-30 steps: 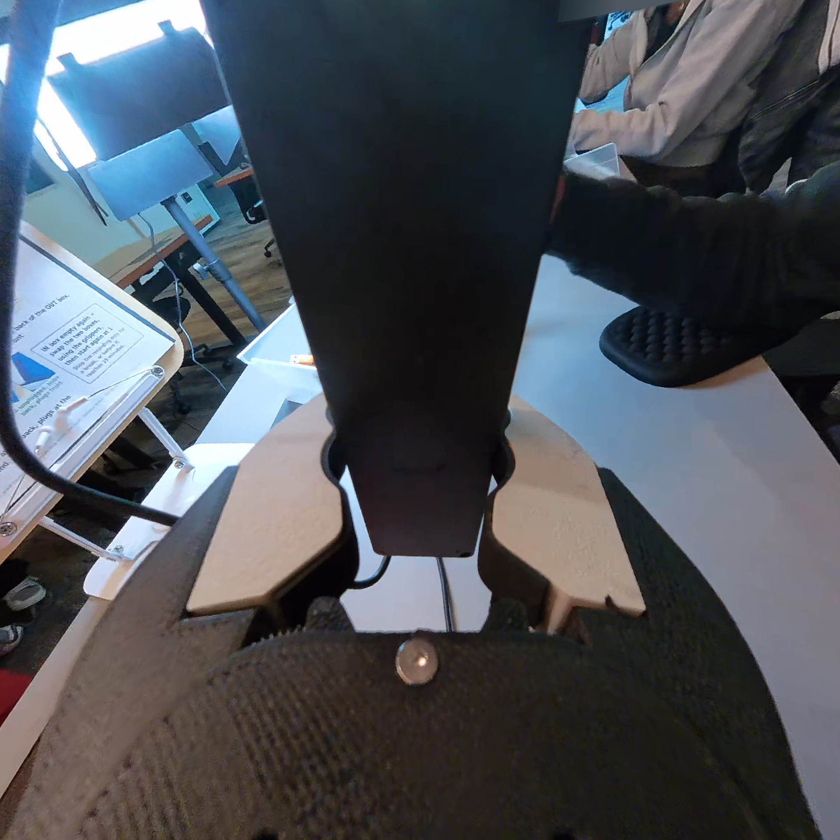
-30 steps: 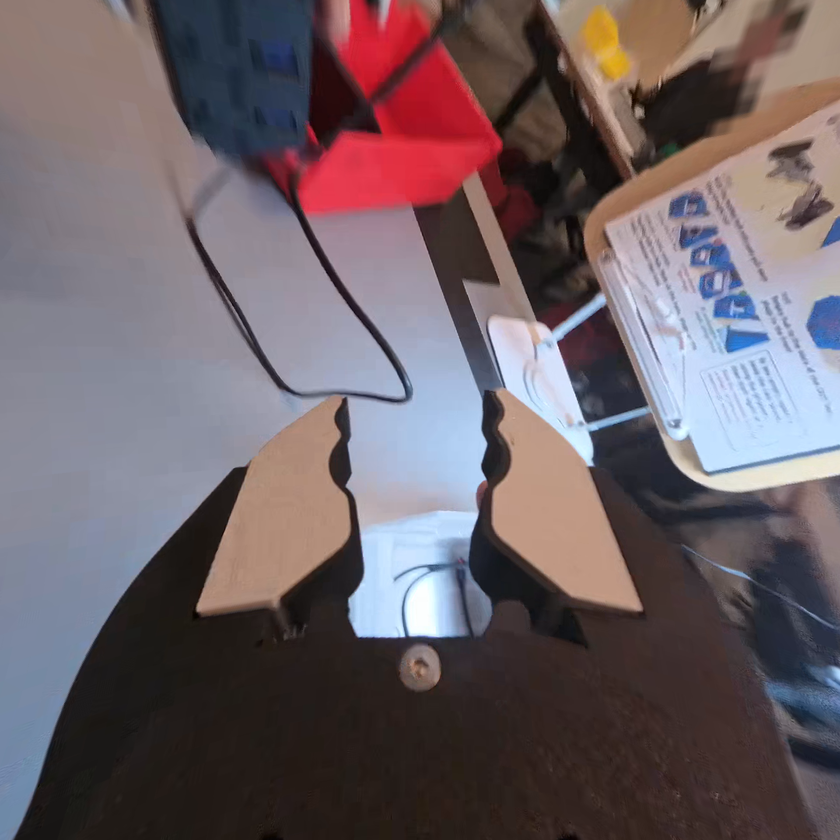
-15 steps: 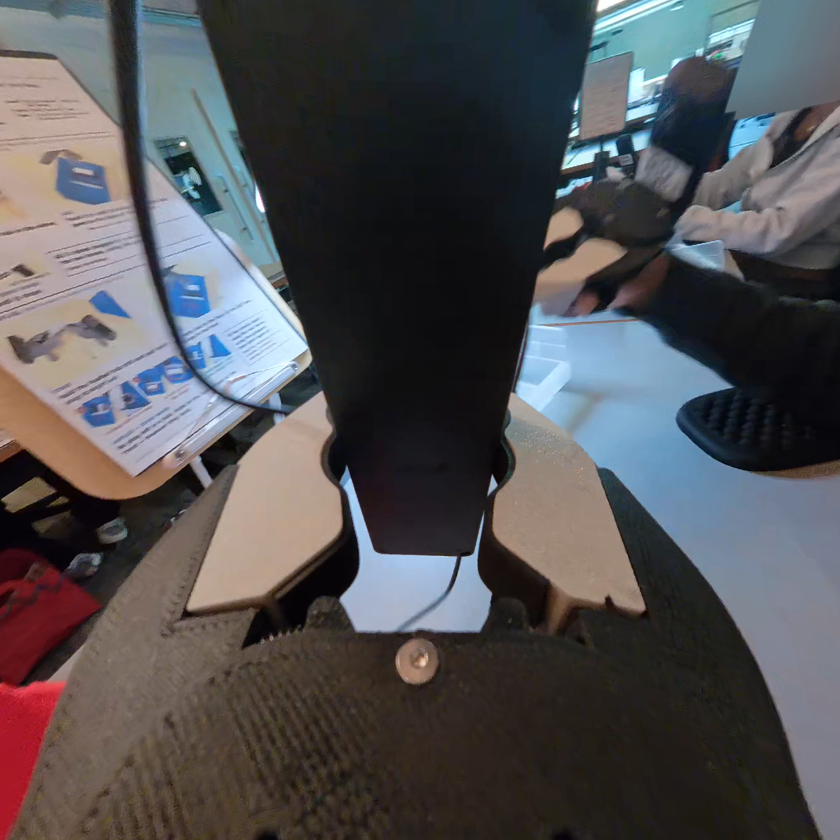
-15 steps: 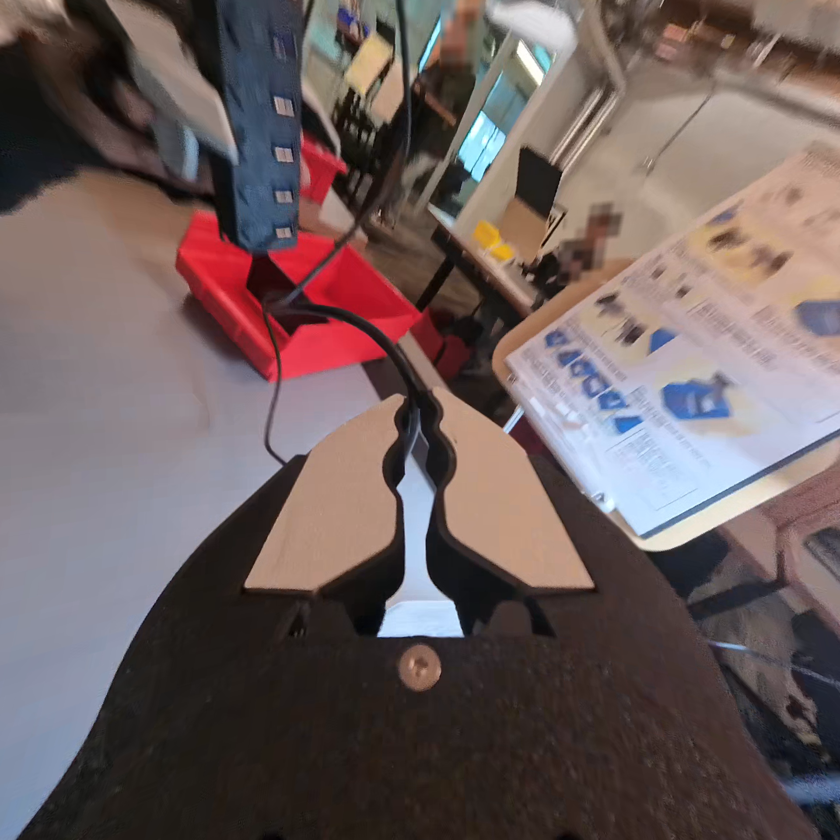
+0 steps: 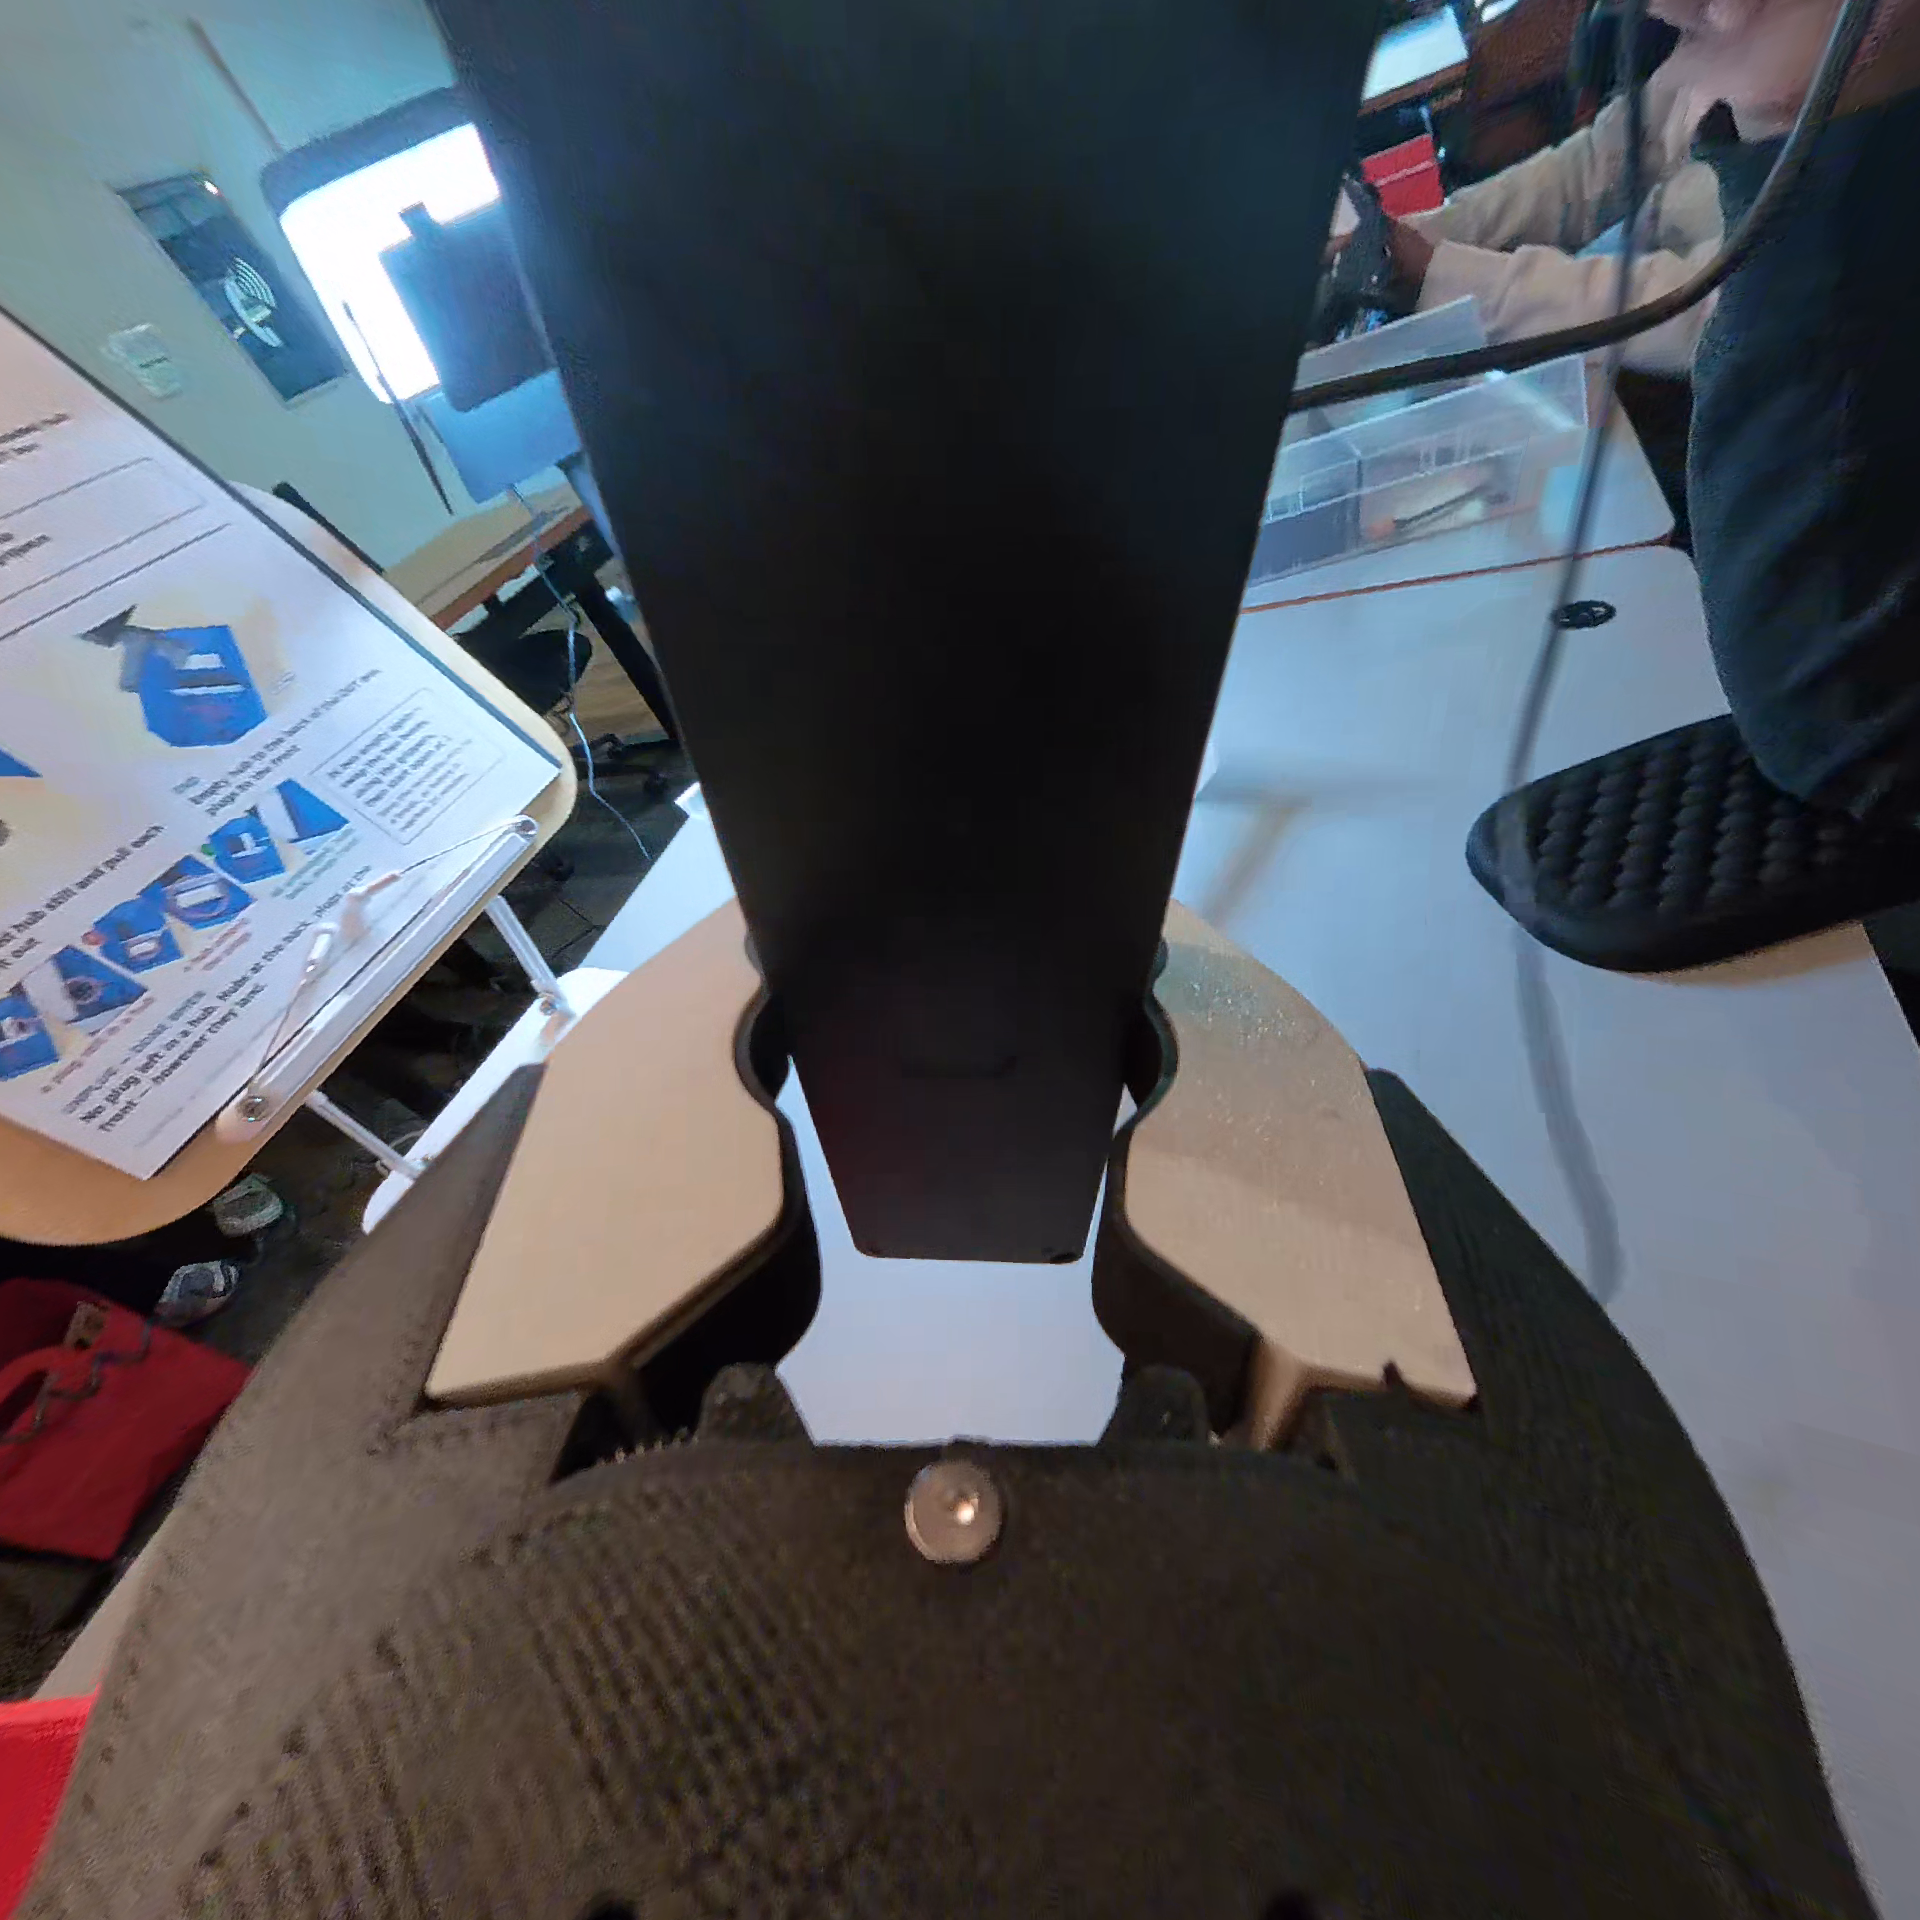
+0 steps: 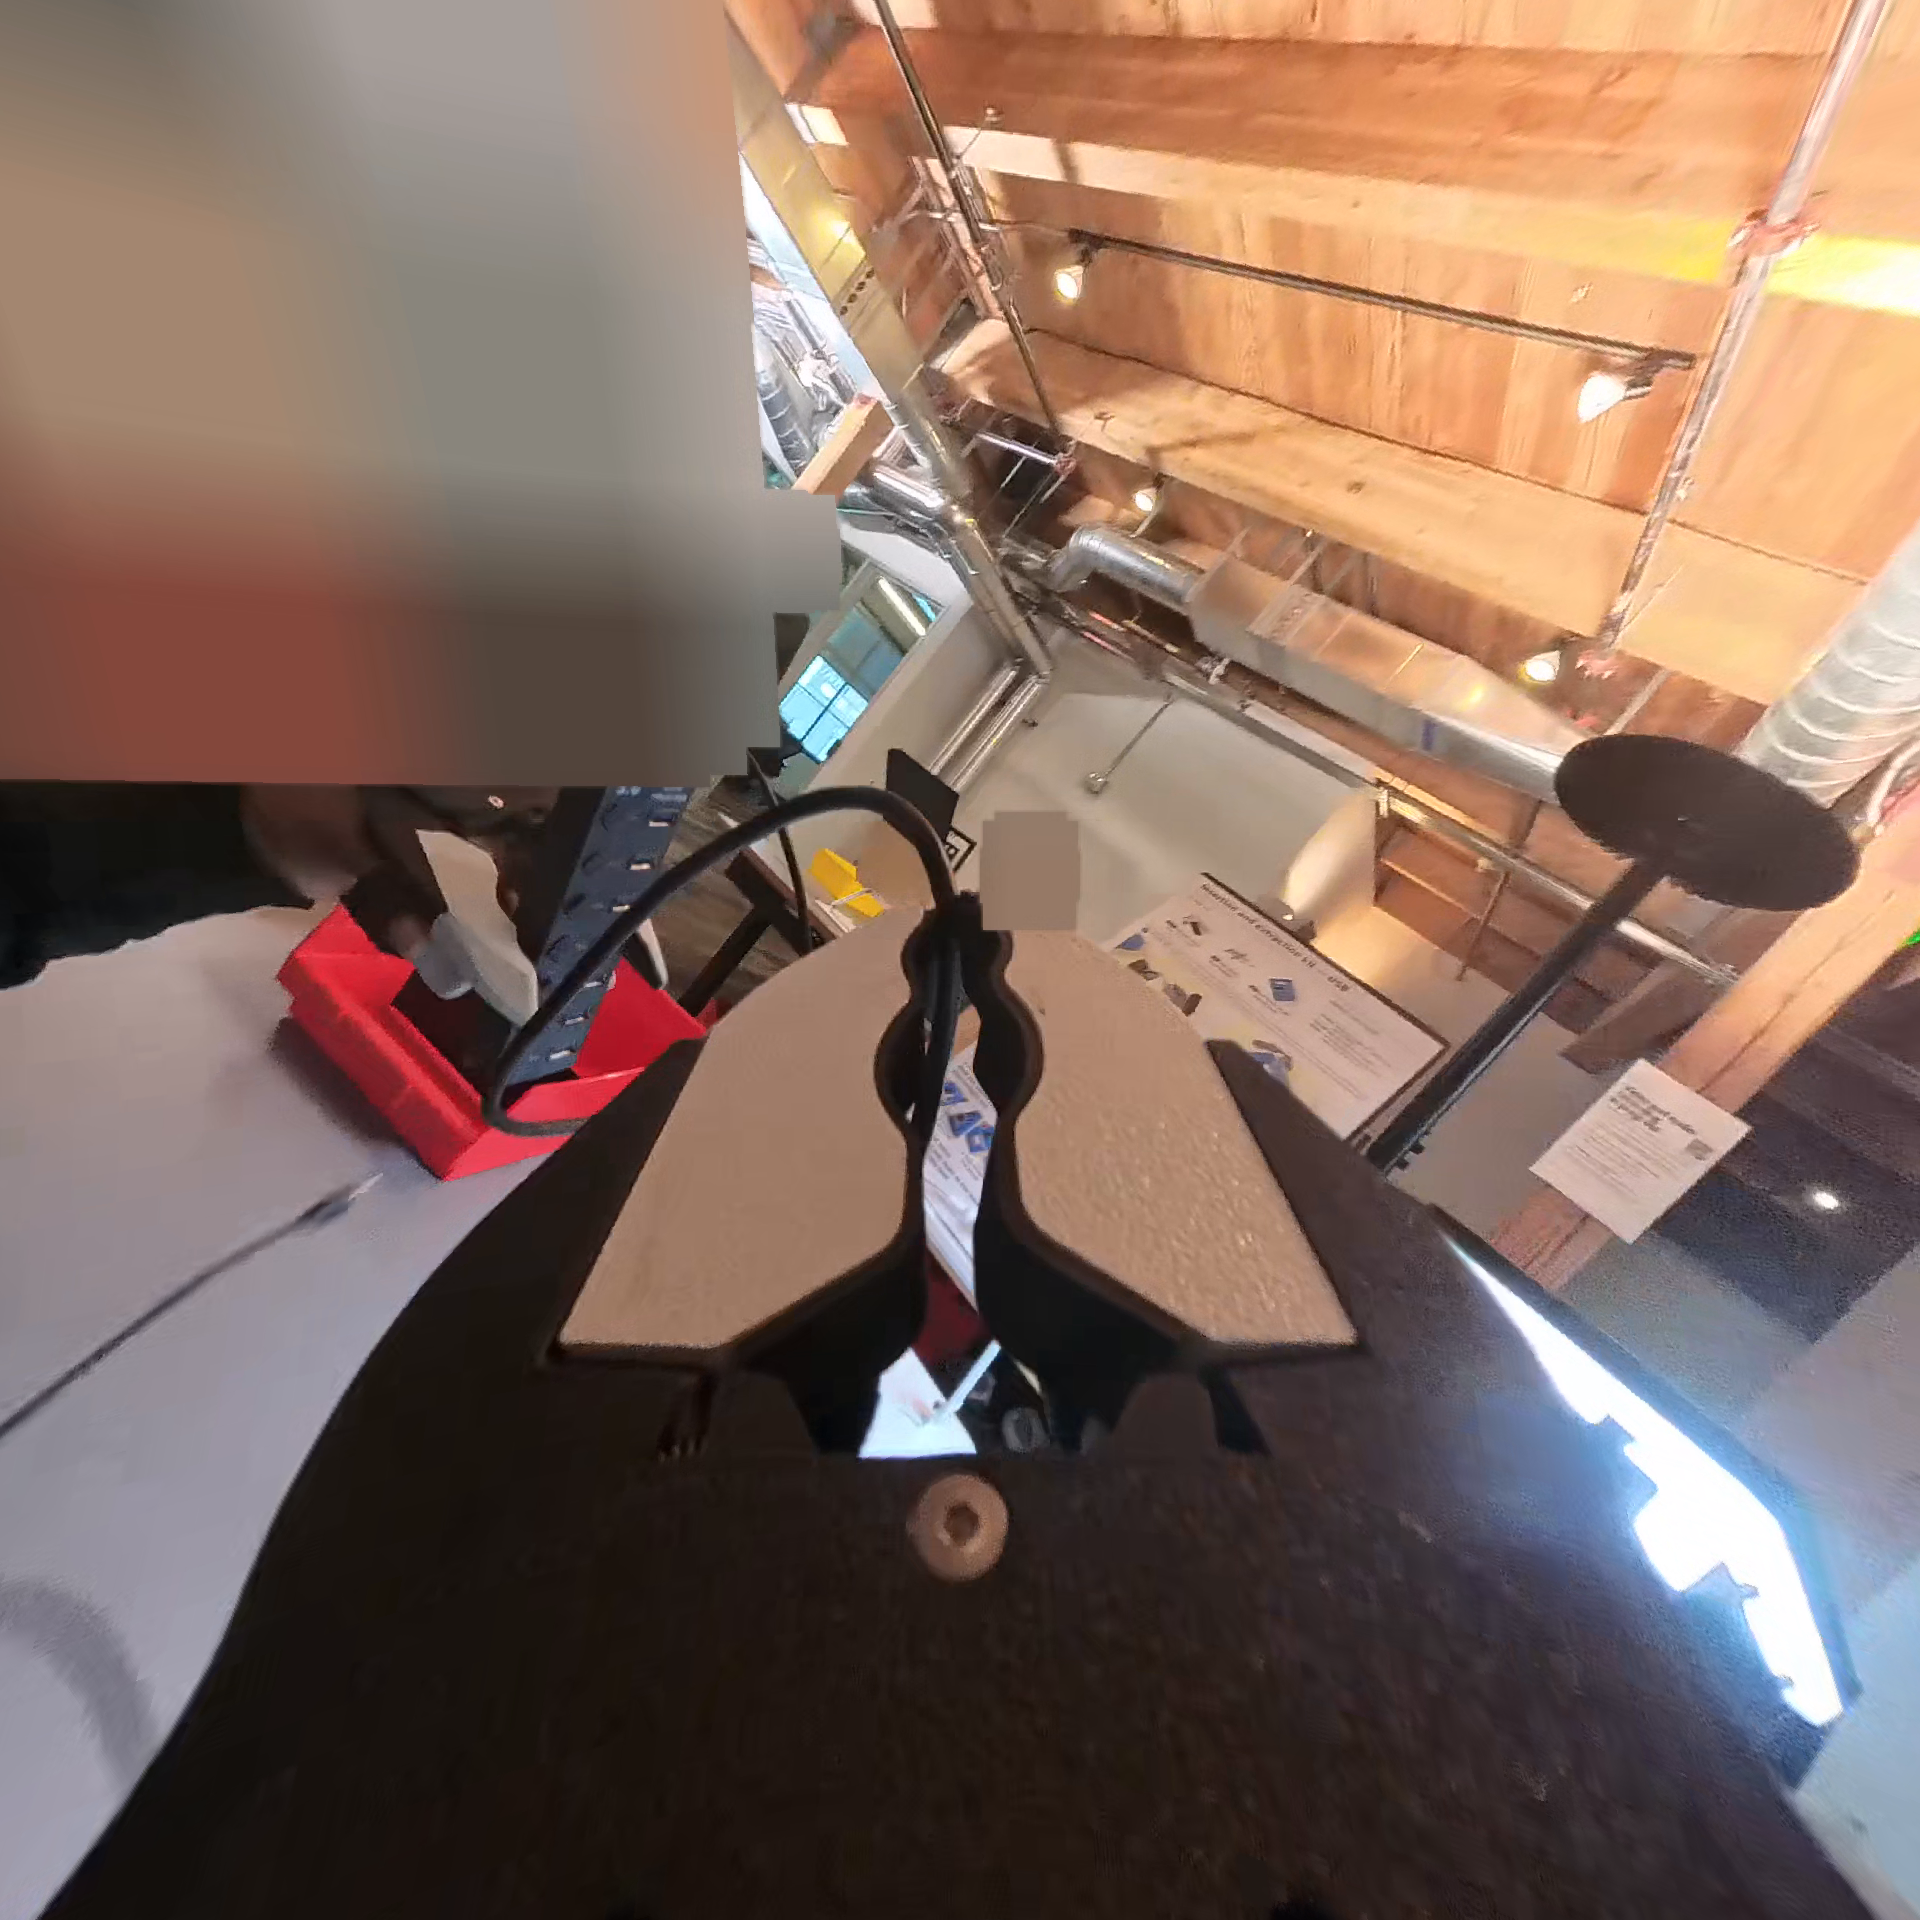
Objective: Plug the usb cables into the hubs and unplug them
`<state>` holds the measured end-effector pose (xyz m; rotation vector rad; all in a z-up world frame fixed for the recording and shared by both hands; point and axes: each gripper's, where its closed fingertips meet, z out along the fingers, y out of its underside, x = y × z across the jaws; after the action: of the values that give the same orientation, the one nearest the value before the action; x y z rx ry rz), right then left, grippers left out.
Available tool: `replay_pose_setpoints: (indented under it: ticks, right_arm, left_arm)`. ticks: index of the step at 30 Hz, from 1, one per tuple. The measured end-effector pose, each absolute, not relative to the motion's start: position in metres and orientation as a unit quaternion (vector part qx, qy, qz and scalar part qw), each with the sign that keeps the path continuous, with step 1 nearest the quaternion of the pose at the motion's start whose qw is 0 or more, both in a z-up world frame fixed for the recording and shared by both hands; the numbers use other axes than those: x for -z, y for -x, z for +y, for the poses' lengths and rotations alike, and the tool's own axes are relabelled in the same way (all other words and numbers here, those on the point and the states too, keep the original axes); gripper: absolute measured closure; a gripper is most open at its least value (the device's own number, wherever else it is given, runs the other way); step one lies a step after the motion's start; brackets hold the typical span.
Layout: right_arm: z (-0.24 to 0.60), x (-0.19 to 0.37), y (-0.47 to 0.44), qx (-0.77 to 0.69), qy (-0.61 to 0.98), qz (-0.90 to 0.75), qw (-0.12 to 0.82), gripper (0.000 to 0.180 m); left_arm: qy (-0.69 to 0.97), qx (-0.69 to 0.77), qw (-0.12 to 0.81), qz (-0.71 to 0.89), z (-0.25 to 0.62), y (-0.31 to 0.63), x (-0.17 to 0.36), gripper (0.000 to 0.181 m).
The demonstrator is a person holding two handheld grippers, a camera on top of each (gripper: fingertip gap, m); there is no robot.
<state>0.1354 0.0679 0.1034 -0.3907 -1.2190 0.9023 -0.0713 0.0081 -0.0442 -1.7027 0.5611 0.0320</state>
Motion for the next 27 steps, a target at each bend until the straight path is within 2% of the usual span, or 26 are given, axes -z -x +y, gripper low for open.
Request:
replay_pose_setpoints:
  ticks: [7,10,13,16,21,27]
  right_arm:
    - [0.065,-0.035,-0.047,-0.371,0.221,-0.662,0.613,0.176]
    - [0.048,-0.005,-0.004,-0.404,0.231,-0.681,0.565,0.176]
    - [0.044,0.012,0.028,-0.418,0.254,-0.664,0.566,0.175]
    - [0.052,0.04,0.046,-0.401,0.295,-0.686,0.53,0.174]
    - [0.071,0.047,0.038,-0.331,0.305,-0.717,0.533,0.148]
    - [0.067,0.069,0.005,-0.301,0.296,-0.771,0.477,0.145]
  left_arm:
    - [0.795,0.0,0.552,0.25,0.022,0.077,0.089,0.116]
    - [0.824,0.003,0.504,0.26,0.022,0.083,0.116,0.116]
    - [0.837,-0.001,0.48,0.265,0.021,0.09,0.129,0.116]
    - [0.839,-0.007,0.486,0.246,0.019,0.101,0.126,0.116]
    - [0.83,-0.021,0.512,0.22,0.013,0.116,0.11,0.117]
    - [0.824,-0.018,0.52,0.226,0.005,0.109,0.099,0.118]
